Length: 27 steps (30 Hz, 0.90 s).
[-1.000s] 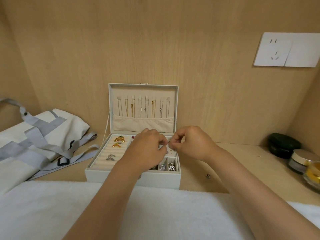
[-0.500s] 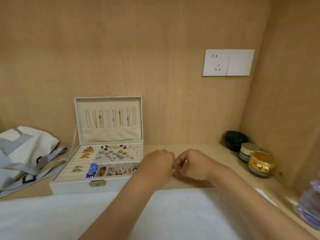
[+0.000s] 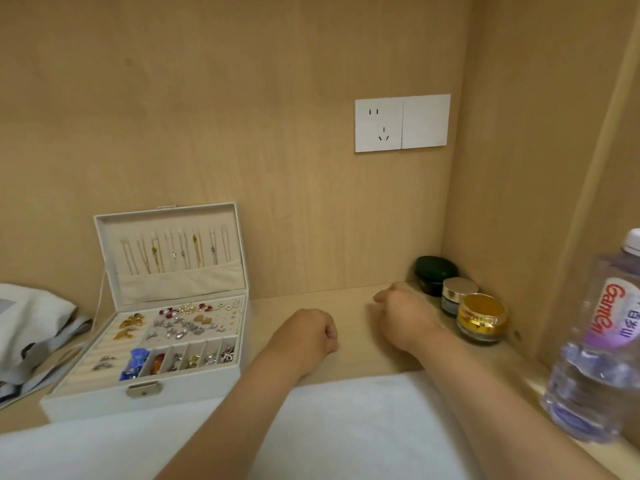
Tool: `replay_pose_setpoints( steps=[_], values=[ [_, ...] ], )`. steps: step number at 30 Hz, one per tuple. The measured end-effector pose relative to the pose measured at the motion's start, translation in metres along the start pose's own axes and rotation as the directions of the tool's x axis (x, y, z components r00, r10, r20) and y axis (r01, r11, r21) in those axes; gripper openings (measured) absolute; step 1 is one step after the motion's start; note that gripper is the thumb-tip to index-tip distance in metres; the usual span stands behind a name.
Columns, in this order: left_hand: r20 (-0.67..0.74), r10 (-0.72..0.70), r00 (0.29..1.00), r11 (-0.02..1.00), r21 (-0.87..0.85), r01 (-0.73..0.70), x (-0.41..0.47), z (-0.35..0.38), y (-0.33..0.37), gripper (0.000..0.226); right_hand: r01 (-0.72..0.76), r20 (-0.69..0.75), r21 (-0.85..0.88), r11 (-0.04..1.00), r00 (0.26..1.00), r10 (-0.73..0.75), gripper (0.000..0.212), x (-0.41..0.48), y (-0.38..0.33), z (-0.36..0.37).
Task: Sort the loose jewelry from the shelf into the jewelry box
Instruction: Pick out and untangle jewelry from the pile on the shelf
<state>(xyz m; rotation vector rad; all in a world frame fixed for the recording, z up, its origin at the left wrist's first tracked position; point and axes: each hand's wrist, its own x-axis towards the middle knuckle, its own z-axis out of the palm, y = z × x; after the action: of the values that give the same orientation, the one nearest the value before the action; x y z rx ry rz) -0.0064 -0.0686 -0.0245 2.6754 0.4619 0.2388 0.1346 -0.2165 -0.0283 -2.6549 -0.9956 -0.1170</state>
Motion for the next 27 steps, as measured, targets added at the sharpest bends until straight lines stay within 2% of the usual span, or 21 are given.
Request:
replay_pose_setpoints(
  steps=[5, 11, 17, 20, 23, 27],
  values=[
    [-0.068, 0.033, 0.997, 0.994, -0.102, -0.04, 0.022, 0.013, 0.02, 0.007, -0.125, 0.0, -0.119, 0.985, 0.992, 0.126, 0.039, 0.013, 0.032, 0.006],
    [-0.126, 0.078, 0.989, 0.988, -0.123, -0.093, 0.04, 0.029, 0.025, 0.01, -0.217, -0.057, -0.063, 0.974, 0.975, 0.213, 0.031, 0.031, 0.04, 0.016],
    [-0.193, 0.031, 0.981, 0.972, -0.222, -0.074, 0.046, 0.032, 0.017, 0.012, -0.279, -0.085, 0.002, 0.96, 0.957, 0.278, 0.023, 0.039, 0.038, 0.017],
    [-0.214, 0.012, 0.977, 0.964, -0.257, -0.068, 0.048, 0.025, 0.013, 0.01, -0.235, -0.064, 0.081, 0.969, 0.969, 0.241, 0.019, 0.038, 0.032, 0.016],
    [-0.245, 0.0, 0.97, 0.957, -0.283, -0.072, 0.048, 0.013, 0.012, 0.005, -0.1, -0.079, 0.26, 0.96, 0.989, 0.125, 0.014, 0.032, 0.016, 0.012],
    [-0.295, -0.039, 0.955, 0.958, -0.283, -0.048, 0.045, -0.002, 0.008, 0.005, 0.045, -0.159, 0.505, 0.862, 0.986, 0.042, 0.011, 0.025, -0.013, 0.004]
  ],
)
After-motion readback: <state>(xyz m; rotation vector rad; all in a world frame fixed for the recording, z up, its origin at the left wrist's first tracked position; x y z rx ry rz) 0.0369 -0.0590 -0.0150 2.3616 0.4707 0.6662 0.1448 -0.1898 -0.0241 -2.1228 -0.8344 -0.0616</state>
